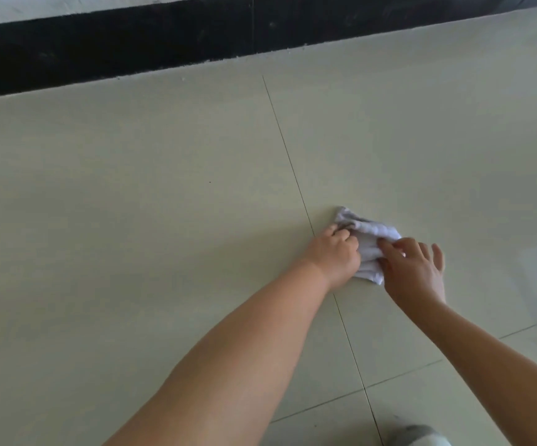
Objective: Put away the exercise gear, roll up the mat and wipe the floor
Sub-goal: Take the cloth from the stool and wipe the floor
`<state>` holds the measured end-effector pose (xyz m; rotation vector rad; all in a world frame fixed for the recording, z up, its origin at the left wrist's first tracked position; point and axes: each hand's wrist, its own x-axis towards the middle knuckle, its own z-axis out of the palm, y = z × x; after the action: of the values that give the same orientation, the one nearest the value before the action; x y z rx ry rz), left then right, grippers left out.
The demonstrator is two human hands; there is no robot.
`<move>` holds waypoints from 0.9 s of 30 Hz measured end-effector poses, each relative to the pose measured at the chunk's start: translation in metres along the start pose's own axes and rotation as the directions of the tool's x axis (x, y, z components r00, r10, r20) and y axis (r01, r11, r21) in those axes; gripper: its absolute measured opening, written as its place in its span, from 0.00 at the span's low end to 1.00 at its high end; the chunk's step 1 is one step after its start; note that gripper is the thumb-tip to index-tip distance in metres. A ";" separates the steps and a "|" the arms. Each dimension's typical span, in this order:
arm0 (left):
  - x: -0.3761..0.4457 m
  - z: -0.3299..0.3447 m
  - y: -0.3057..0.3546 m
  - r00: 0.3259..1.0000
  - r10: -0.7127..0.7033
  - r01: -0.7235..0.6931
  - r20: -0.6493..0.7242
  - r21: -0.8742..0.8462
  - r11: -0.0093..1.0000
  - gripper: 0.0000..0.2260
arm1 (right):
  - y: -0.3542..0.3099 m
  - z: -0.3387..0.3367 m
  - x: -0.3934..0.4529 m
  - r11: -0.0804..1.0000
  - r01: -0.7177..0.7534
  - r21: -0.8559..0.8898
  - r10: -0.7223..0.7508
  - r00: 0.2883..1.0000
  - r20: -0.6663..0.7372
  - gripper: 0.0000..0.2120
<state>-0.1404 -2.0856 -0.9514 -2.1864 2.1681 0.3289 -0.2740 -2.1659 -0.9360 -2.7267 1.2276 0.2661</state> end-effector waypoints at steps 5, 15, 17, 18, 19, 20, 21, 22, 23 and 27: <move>-0.015 -0.015 -0.050 0.981 -0.166 0.164 -0.103 -0.028 0.986 0.07 | -0.058 -0.007 0.053 0.992 0.085 0.095 -0.090 0.995 0.047 0.18; -0.149 -0.018 -0.158 0.704 -0.693 0.694 0.154 0.055 0.718 0.10 | -0.245 -0.010 0.086 0.881 0.458 0.119 -0.473 0.859 0.198 0.21; -0.166 -0.011 -0.146 0.698 -0.692 0.709 0.186 -0.039 0.704 0.08 | -0.243 -0.005 0.076 0.860 0.497 0.115 -0.510 0.837 0.196 0.22; -0.170 -0.012 -0.138 0.748 -0.635 0.653 0.192 -0.039 0.757 0.06 | -0.235 -0.001 0.069 0.844 0.527 0.099 -0.536 0.825 0.179 0.22; -0.172 -0.009 -0.131 0.817 -0.552 0.564 0.164 -0.029 0.826 0.08 | -0.223 0.001 0.059 0.815 0.576 0.068 -0.579 0.806 0.124 0.21; -0.173 -0.006 -0.126 0.877 -0.464 0.469 0.126 -0.005 0.883 0.10 | -0.208 0.006 0.049 0.769 0.639 0.015 -0.639 0.769 0.021 0.21; -0.173 -0.006 -0.121 0.920 -0.373 0.376 0.117 -0.005 0.926 0.08 | -0.190 0.010 0.040 0.746 0.665 -0.034 -0.665 0.743 -0.071 0.21; -0.171 -0.004 -0.115 0.959 -0.266 0.267 0.099 0.004 0.964 0.05 | -0.170 0.012 0.028 0.740 0.667 -0.085 -0.672 0.732 -0.112 0.21; -0.168 -0.004 -0.106 0.980 -0.178 0.179 0.086 0.002 0.984 0.03 | -0.150 0.015 0.016 0.739 0.660 -0.133 -0.673 0.729 -0.124 0.21; -0.135 0.000 -0.058 0.989 0.141 -0.141 0.037 -0.003 0.990 0.12 | -0.076 0.018 -0.034 0.814 0.549 -0.188 -0.573 0.812 -0.109 0.22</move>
<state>-0.0821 -1.9522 -0.9337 -2.0145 2.3086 0.3725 -0.2407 -2.0874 -0.9424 -3.1335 0.3736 0.0647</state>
